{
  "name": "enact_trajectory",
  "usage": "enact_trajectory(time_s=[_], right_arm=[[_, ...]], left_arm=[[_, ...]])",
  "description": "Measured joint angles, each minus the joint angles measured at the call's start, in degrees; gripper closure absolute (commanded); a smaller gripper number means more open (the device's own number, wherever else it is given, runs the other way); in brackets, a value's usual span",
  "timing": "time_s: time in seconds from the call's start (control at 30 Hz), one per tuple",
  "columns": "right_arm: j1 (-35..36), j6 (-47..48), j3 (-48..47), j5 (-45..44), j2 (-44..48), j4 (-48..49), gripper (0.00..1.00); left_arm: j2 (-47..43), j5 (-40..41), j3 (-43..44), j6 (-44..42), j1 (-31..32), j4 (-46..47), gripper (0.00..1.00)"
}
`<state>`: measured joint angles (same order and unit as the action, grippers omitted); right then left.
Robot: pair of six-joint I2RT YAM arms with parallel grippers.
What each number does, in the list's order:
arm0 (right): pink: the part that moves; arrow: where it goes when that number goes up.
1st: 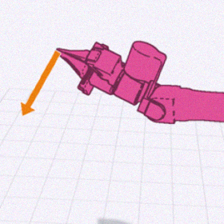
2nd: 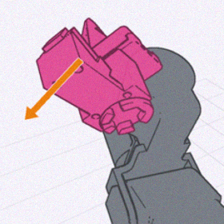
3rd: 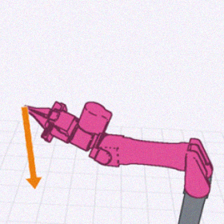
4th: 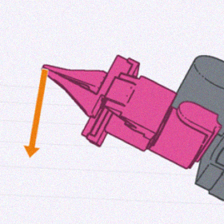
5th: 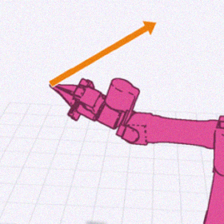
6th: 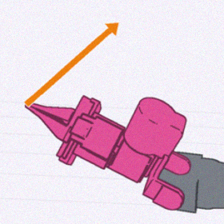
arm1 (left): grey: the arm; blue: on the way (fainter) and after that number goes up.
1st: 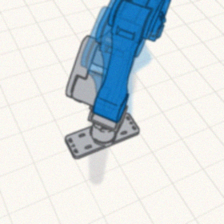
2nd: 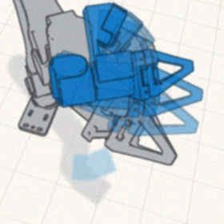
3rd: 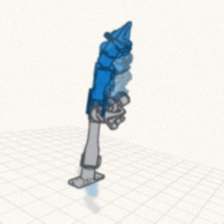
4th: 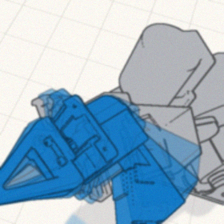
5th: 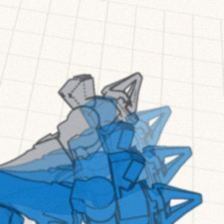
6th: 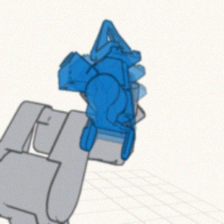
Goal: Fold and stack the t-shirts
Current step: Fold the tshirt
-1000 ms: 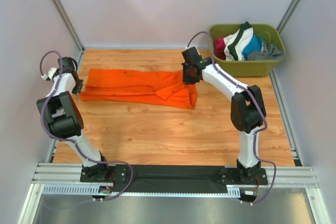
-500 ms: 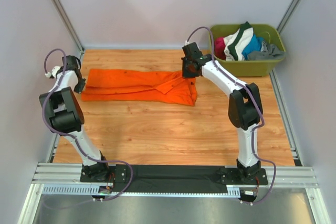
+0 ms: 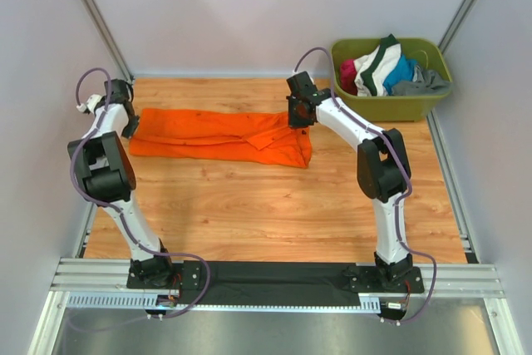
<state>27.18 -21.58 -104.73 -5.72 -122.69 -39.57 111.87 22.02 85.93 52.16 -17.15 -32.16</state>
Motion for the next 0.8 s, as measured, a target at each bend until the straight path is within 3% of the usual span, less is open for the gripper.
enact_trajectory(time_s=[0.8], right_arm=[[-1.81, 0.00, -0.28, -1.25, -3.34, 0.94, 1.00]], left_arm=[[5.68, 2.38, 4.63, -0.74, 1.75, -1.22, 1.00]])
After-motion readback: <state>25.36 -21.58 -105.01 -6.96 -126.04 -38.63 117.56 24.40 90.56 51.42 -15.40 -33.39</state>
